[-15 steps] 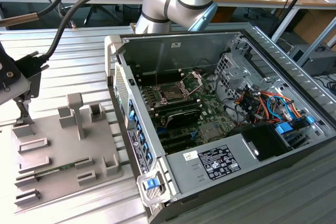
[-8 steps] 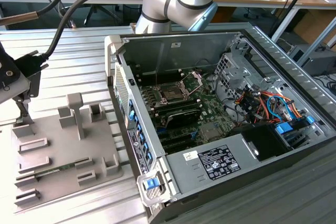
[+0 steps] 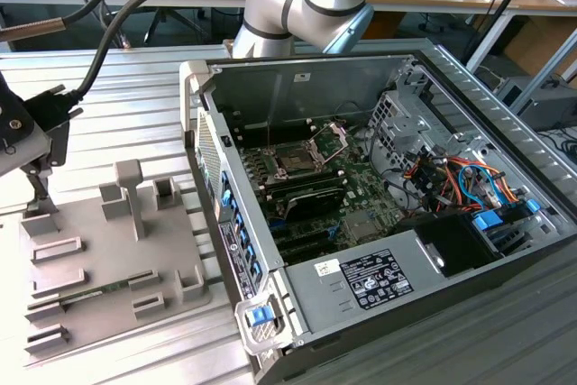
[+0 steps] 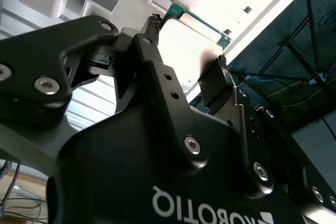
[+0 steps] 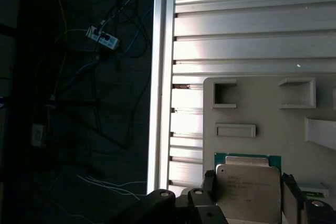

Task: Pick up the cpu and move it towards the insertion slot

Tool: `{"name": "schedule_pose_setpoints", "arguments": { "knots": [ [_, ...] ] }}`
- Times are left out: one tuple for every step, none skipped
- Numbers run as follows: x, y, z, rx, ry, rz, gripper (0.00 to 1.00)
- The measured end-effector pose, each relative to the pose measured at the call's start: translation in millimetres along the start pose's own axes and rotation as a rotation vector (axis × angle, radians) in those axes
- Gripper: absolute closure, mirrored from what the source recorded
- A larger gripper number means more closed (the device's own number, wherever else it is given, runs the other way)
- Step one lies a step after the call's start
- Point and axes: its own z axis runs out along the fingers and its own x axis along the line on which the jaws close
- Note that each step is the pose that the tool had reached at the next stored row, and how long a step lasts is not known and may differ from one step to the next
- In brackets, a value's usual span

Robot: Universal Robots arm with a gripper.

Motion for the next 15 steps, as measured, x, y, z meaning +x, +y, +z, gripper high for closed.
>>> {"name": "schedule_pose_setpoints", "arguments": {
  "knots": [
    [0.0, 0.0, -0.3, 0.0000, 0.0000, 0.000, 0.45],
    [0.0, 0.0, -0.7, 0.0000, 0.0000, 0.000, 0.45],
    [0.0, 0.1, -1.5, 0.0000, 0.0001, 0.000, 0.45],
    [0.0, 0.1, -1.9, -0.0001, 0.0001, 0.000, 0.45],
    [0.0, 0.1, -2.2, -0.0001, 0.0000, 0.000, 0.45],
    [0.0, 0.1, -2.9, -0.0001, 0.0001, 0.000, 0.45],
    [0.0, 0.1, -3.4, 0.0000, 0.0001, 0.000, 0.45],
    [0.0, 0.2, -3.7, 0.0000, 0.0001, 0.000, 0.45],
    [0.0, 0.2, -4.1, -0.0001, 0.0000, 0.000, 0.45],
    [0.0, 0.2, -4.5, 0.0000, 0.0000, 0.000, 0.45],
    [0.0, 0.2, -5.0, 0.0000, 0.0000, 0.000, 0.45],
    [0.0, 0.2, -5.4, -0.0001, 0.0000, 0.000, 0.45],
    [0.0, 0.2, -6.0, 0.0000, 0.0000, 0.000, 0.45],
    [0.0, 0.3, -8.7, -0.0001, -0.0001, 0.000, 0.45],
    [0.0, 0.4, -9.9, -0.0001, 0.0000, 0.000, 0.45]
  ]
}}
